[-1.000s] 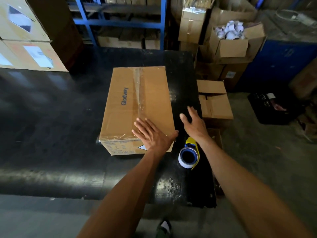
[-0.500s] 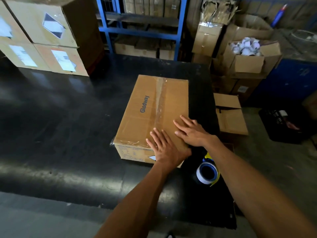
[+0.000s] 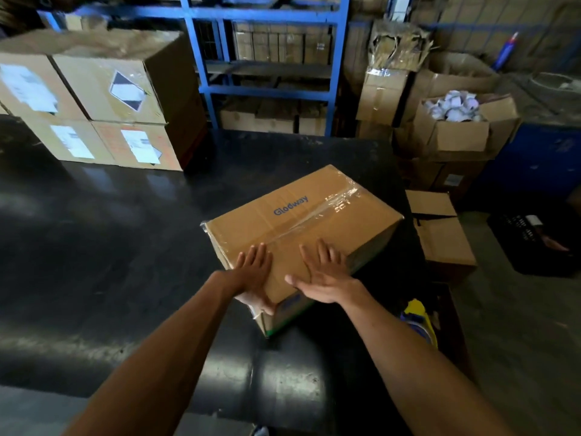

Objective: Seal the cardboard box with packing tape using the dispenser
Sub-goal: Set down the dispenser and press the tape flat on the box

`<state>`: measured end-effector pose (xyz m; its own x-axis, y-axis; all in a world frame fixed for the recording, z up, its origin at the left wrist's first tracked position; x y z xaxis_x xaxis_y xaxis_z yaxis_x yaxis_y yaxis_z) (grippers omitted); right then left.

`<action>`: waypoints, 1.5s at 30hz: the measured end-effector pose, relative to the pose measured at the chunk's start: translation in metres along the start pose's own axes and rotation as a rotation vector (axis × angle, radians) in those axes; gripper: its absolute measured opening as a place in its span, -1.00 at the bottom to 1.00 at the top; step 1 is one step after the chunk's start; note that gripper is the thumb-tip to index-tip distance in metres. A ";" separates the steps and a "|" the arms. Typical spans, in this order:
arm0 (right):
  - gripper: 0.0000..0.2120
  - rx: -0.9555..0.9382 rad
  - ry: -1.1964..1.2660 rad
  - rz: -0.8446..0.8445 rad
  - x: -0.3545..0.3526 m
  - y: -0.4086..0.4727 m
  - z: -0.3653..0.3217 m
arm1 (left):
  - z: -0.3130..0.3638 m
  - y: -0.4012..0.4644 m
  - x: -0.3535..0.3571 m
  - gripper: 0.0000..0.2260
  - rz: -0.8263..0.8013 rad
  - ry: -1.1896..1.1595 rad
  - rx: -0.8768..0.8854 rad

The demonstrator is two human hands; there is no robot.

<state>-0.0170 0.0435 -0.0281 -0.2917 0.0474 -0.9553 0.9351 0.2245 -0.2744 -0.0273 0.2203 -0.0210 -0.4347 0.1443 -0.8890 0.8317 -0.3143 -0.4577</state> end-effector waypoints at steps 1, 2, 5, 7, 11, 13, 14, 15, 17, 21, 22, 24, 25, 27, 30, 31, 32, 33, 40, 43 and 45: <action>-0.05 -0.011 -0.011 0.010 -0.008 0.000 -0.006 | -0.005 0.002 -0.004 0.30 -0.028 0.012 -0.018; -0.07 -0.028 -0.020 0.027 -0.018 0.002 -0.007 | -0.006 0.003 -0.005 0.32 -0.050 0.003 -0.041; -0.13 0.019 0.012 0.061 -0.041 0.011 0.021 | 0.002 0.009 0.006 0.43 -0.030 -0.082 -0.102; -0.05 0.141 0.001 0.025 -0.032 0.014 0.051 | 0.007 0.013 0.019 0.43 0.050 -0.125 -0.115; -0.04 0.260 0.139 0.010 -0.007 0.006 0.061 | -0.004 0.015 0.019 0.30 0.126 -0.114 -0.059; -0.05 0.282 0.112 -0.015 -0.006 0.004 0.049 | -0.021 0.018 0.014 0.28 0.103 -0.084 -0.032; -0.06 0.288 0.085 -0.032 -0.007 0.004 0.043 | -0.030 0.021 0.011 0.27 0.077 -0.063 -0.032; -0.07 0.284 0.046 -0.040 -0.009 0.003 0.038 | -0.038 0.025 0.006 0.24 0.056 -0.036 -0.045; -0.10 0.246 -0.021 0.004 -0.020 0.002 0.033 | -0.047 0.030 -0.003 0.13 0.018 -0.023 -0.103; -0.08 0.266 -0.032 0.162 -0.034 -0.002 0.059 | -0.034 0.037 -0.001 0.29 0.007 -0.113 -0.180; -0.05 0.299 0.013 0.134 -0.027 -0.003 0.067 | -0.031 0.039 0.002 0.36 0.029 -0.134 -0.173; -0.02 0.340 0.100 0.088 -0.010 -0.005 0.074 | -0.029 0.043 0.003 0.34 0.106 -0.169 -0.153; -0.02 0.350 0.123 0.088 -0.005 -0.005 0.073 | -0.030 0.045 0.002 0.31 0.136 -0.176 -0.142; -0.04 0.370 0.147 0.104 -0.002 -0.004 0.070 | -0.035 0.049 -0.003 0.29 0.180 -0.142 -0.109; -0.05 0.424 0.189 0.108 0.002 -0.007 0.061 | -0.047 0.059 -0.007 0.27 0.203 -0.110 -0.056; -0.05 0.444 0.195 0.119 0.004 -0.009 0.058 | -0.051 0.063 -0.009 0.27 0.211 -0.096 -0.035; -0.05 0.459 0.201 0.131 0.005 -0.011 0.055 | -0.054 0.066 -0.011 0.26 0.217 -0.083 -0.015; -0.05 0.471 0.212 0.140 0.006 -0.012 0.052 | -0.056 0.068 -0.011 0.27 0.217 -0.080 0.001; -0.08 0.490 0.258 0.169 0.007 -0.012 0.050 | -0.057 0.074 -0.014 0.25 0.254 -0.070 0.029; -0.08 0.497 0.243 0.158 0.008 -0.013 0.051 | -0.058 0.074 -0.012 0.26 0.242 -0.069 0.016; -0.07 0.490 0.252 0.162 0.006 -0.012 0.051 | -0.056 0.074 -0.012 0.27 0.257 -0.078 0.012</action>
<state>-0.0197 -0.0086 -0.0363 -0.1197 0.2878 -0.9502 0.9386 -0.2791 -0.2028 0.0590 0.2483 -0.0453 -0.2359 -0.0142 -0.9717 0.9143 -0.3421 -0.2169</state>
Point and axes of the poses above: each hand's wrist, its own y-axis towards the middle knuckle, its own x-axis out of the palm, z = x × y, the point moved 6 cm from there along y, towards the middle knuckle, and after that the axes turned 7 degrees about z, right-handed, at the moved point
